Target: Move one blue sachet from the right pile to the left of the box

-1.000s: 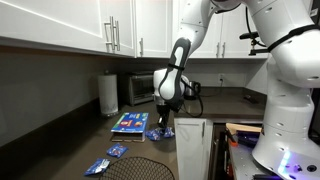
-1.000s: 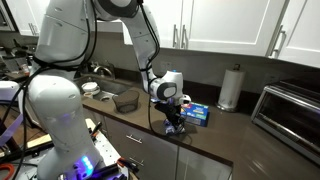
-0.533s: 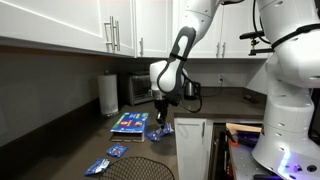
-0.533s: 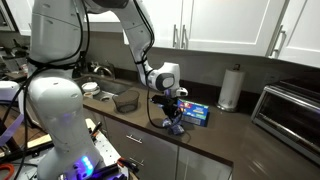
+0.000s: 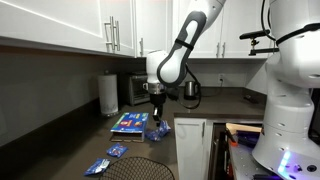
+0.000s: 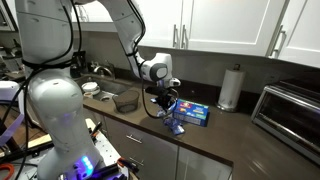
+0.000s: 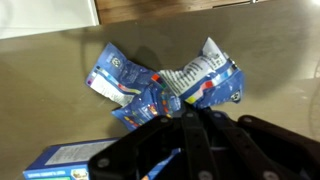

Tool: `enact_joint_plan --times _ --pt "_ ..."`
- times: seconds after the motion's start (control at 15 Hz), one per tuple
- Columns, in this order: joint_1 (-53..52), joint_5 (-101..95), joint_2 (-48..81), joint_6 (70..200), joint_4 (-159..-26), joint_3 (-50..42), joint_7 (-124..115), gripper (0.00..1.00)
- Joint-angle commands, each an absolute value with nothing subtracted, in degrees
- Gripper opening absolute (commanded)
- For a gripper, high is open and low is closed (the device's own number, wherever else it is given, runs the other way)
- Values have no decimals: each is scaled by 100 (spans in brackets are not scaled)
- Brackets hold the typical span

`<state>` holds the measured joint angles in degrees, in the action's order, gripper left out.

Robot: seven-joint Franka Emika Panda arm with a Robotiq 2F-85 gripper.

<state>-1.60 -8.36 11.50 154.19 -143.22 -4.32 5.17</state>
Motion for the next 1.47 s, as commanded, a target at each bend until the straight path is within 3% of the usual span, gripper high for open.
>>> enact_joint_plan --times 0.0,0.8,0.93,1.4 --pt "-298 -888 1085 15514 -14334 -103 431 6" --pt "-787 -1012 1782 16468 -13757 422 536 7" --pt "-808 -1018 1892 16547 -13669 416 579 32" --pt "-901 -1221 1705 16264 -13780 157 390 75"
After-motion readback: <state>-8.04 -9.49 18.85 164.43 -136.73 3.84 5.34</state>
